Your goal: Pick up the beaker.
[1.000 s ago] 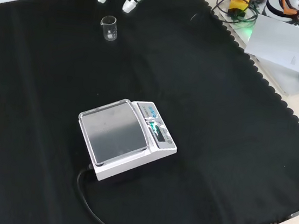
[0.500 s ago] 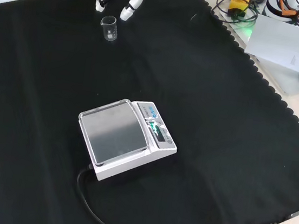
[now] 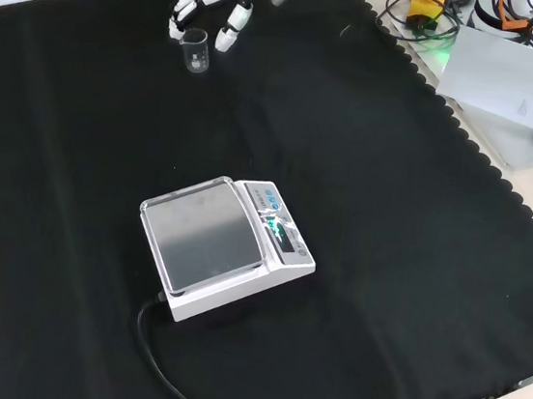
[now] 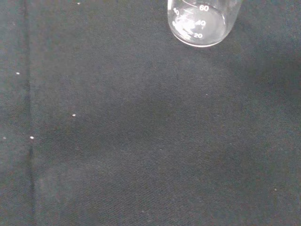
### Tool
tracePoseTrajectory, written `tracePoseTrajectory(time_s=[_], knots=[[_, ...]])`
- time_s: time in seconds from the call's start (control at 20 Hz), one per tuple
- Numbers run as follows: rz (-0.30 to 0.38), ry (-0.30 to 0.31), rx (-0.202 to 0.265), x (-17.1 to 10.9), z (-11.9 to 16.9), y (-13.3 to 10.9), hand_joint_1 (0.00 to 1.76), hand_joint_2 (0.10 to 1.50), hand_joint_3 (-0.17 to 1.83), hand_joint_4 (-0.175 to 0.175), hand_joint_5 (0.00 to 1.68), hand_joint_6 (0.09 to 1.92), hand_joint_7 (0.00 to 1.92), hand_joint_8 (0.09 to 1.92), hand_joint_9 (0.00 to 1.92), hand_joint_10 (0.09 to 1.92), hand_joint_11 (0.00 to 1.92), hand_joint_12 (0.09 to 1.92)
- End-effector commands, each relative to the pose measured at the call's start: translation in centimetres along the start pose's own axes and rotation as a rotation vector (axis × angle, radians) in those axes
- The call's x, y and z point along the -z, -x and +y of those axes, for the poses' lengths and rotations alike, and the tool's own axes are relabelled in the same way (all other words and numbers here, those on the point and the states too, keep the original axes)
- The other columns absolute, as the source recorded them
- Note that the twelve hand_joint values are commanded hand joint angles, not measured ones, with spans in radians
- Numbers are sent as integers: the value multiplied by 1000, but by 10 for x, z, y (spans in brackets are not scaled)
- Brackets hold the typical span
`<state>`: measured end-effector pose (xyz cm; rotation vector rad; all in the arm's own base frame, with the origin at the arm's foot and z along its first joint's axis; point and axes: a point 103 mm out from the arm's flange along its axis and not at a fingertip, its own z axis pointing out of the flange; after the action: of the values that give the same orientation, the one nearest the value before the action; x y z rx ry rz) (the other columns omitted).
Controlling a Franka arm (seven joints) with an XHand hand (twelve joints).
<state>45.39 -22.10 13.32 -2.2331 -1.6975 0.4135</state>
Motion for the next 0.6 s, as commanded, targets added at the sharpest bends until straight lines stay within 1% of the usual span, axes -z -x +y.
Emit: tracePoseTrajectory(time_s=[0.05, 0.15, 0.3, 0.45, 0.6], knots=[[-11, -13, -29, -4, 3, 9, 865, 1012, -175, -24, 286, 197, 127, 663, 273, 815, 78, 1443], [-25, -20, -36, -5, 6, 11, 883, 1012, -175, -23, 283, 191, 123, 663, 275, 817, 86, 1443], [-32, -47, -51, -7, 11, 14, 892, 1013, -175, -23, 284, 186, 108, 660, 279, 820, 95, 1442], [-30, -65, -52, -11, 16, 16, 895, 1014, -175, -17, 258, 169, 70, 647, 269, 818, 100, 1439], [-26, -66, -47, -13, 20, 16, 896, 1015, -175, -13, 244, 157, 56, 642, 261, 818, 102, 1436]])
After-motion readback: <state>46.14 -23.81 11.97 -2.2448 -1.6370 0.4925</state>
